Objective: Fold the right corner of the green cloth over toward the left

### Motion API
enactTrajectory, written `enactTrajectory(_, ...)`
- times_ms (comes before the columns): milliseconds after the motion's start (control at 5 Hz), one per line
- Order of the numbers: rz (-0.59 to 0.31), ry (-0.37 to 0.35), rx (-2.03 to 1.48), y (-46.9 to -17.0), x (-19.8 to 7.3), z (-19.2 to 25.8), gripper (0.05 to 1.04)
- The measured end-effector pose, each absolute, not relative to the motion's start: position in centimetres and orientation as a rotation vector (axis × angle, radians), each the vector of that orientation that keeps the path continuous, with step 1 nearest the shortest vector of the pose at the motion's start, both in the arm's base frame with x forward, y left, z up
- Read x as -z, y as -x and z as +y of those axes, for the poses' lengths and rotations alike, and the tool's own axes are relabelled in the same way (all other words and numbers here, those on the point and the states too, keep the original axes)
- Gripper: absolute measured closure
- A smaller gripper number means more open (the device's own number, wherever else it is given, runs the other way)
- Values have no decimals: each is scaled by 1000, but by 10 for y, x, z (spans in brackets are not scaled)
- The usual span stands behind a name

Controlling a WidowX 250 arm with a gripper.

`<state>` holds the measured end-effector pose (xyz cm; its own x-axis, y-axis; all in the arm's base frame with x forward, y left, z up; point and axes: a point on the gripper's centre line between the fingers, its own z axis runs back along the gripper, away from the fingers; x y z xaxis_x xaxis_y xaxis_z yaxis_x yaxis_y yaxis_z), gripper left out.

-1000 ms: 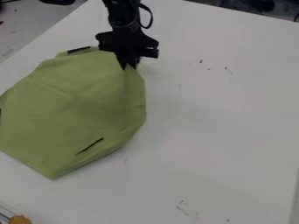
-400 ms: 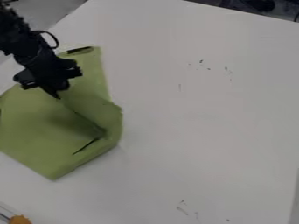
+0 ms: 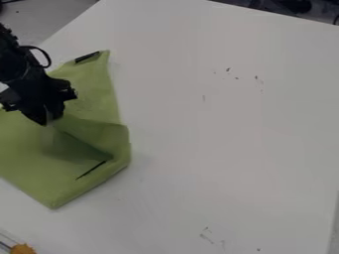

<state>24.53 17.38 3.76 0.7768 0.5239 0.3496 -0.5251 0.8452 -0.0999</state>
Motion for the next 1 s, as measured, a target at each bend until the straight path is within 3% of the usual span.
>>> enactTrajectory(200,-338,-94,-561,-233,-49,172,260)
enactTrajectory(400,-278,-153,-546,-219,-58,173,79)
enactTrajectory(800,-111,-157,-408,-219,-61,178,83)
enactTrajectory(1000,-102,-154,-405,-218,-60,177,83)
